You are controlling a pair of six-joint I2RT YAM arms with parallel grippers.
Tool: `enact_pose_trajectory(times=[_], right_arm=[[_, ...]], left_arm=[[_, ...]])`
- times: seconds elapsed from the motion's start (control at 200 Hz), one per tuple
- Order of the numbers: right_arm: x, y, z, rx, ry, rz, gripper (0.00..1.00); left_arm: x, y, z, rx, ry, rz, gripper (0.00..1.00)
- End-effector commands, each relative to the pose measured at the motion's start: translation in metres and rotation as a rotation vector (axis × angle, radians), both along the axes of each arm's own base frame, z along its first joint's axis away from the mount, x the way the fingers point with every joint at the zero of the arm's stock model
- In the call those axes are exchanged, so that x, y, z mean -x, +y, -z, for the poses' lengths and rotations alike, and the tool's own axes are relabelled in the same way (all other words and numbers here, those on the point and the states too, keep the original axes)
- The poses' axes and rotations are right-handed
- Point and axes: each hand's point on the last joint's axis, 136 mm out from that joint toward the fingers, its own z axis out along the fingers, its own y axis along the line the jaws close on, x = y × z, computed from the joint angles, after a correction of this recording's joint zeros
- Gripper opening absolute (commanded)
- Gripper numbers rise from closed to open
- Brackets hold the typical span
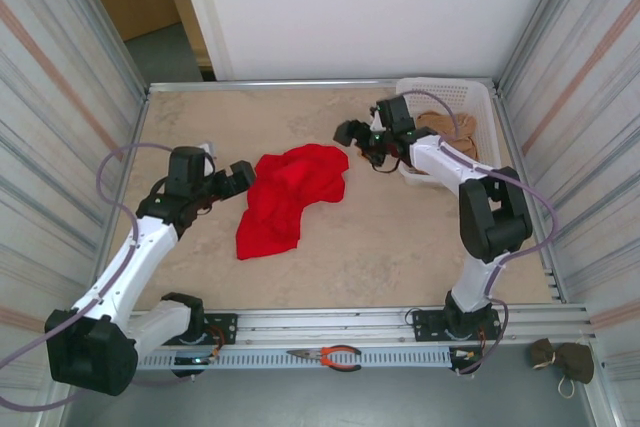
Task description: Fold the inside-out t-shirt
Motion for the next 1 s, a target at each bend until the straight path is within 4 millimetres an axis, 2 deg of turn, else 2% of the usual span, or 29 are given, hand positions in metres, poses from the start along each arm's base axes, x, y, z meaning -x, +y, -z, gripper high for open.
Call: enact_pose_trajectory(times=[0.0,0.09,0.215,0.266,0.321,0.371,0.481,0.586,0.691,0.817,0.892,0.997], right_arm=[[-0.014,-0.025,-0.005,0.059,-0.063,0.051,0.86],[-0.014,-0.051,0.008,0.140,-0.020,0.089,0.85],[-0.015,-0.102,0.022,0.228,0.052,0.184,0.83],[-0.016,-0.120,0.024,0.254,0.068,0.214,0.83],[-0.017,-0.127,0.019,0.242,0.058,0.206,0.83],[-0.018,-0.120,0.008,0.203,0.032,0.164,0.82],[-0.011,-0.085,-0.019,0.154,-0.033,0.032,0.81],[0.003,-0.055,-0.029,0.150,-0.057,-0.045,0.81],[0.014,-0.034,-0.022,0.120,-0.053,-0.077,0.80],[0.023,-0.027,0.001,0.097,-0.013,-0.072,0.80],[0.028,-0.025,0.011,0.077,0.009,-0.072,0.78],[0.035,-0.022,0.020,0.065,0.028,-0.085,0.78]], left_arm=[[0.002,0.008,0.007,-0.018,0.020,-0.033,0.99],[-0.001,0.007,0.010,-0.023,0.030,-0.027,0.99],[-0.003,0.001,0.015,-0.016,0.043,0.004,0.99],[-0.003,-0.003,0.016,-0.006,0.044,0.030,0.99],[-0.003,-0.010,0.017,0.010,0.042,0.065,0.99],[-0.002,-0.021,0.014,0.018,0.024,0.123,0.99],[0.003,-0.054,0.010,-0.049,-0.024,0.266,0.99],[0.008,-0.092,0.010,-0.179,-0.056,0.378,0.99],[0.008,-0.126,0.019,-0.303,-0.064,0.446,0.99],[0.002,-0.163,0.030,-0.468,-0.093,0.501,0.99],[-0.005,-0.180,0.040,-0.558,-0.103,0.519,0.99],[-0.017,-0.189,0.055,-0.644,-0.079,0.510,0.99]])
